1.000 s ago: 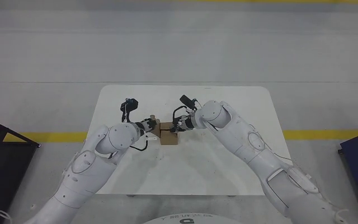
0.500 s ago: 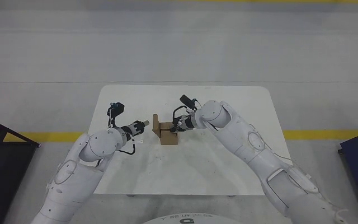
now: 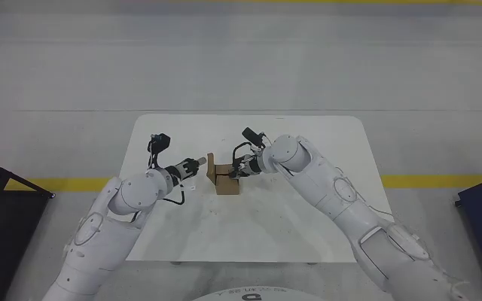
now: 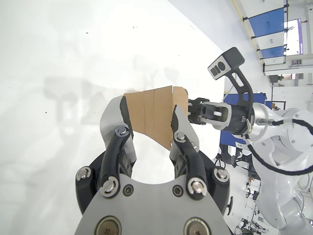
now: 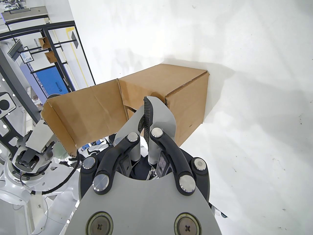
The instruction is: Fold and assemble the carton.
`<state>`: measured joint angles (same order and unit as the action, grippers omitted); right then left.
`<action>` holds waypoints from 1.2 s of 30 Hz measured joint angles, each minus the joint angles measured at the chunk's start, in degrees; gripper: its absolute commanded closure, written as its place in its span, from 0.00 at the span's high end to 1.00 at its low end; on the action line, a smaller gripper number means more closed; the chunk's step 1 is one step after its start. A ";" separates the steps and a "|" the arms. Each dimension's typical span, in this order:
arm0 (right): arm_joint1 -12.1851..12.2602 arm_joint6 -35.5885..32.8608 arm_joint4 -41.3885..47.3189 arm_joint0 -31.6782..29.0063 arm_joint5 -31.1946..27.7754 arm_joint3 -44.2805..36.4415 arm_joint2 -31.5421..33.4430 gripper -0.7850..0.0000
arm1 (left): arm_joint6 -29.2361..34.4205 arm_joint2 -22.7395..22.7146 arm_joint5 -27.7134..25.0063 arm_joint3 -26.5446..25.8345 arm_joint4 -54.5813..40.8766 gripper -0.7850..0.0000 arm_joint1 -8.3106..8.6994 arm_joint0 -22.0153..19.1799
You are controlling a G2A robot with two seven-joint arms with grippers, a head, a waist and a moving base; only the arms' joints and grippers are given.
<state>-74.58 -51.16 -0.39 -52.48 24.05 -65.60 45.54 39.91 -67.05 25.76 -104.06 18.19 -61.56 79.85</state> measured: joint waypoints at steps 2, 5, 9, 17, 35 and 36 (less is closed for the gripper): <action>0.00 0.00 0.00 0.00 0.00 0.00 0.00 0.00 | 0.30 0.03 -0.08 -0.22 0.10 0.48 0.01 -0.04; 0.00 0.00 0.00 0.00 0.00 0.00 0.00 0.00 | 0.75 0.68 0.14 -0.29 0.57 0.49 -0.08 -0.61; 0.00 0.00 0.00 0.00 0.00 0.00 0.00 0.00 | 1.31 1.83 0.73 -0.11 1.37 0.49 -0.26 -1.67; 0.00 0.00 0.00 0.00 0.00 0.00 0.00 0.00 | 2.48 4.05 2.09 0.83 2.70 0.27 -0.67 -3.84; 0.00 0.00 0.00 0.00 0.00 0.00 0.00 0.00 | 2.44 5.16 2.45 1.96 3.57 0.28 -1.06 -4.68; 0.00 0.00 0.00 0.00 0.00 0.00 0.00 0.00 | 2.47 5.21 2.47 2.04 3.62 0.91 -1.08 -4.75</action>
<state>-74.58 -51.16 -0.39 -52.48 24.05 -65.60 45.54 42.39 -61.84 28.23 -102.02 21.81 -62.64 75.10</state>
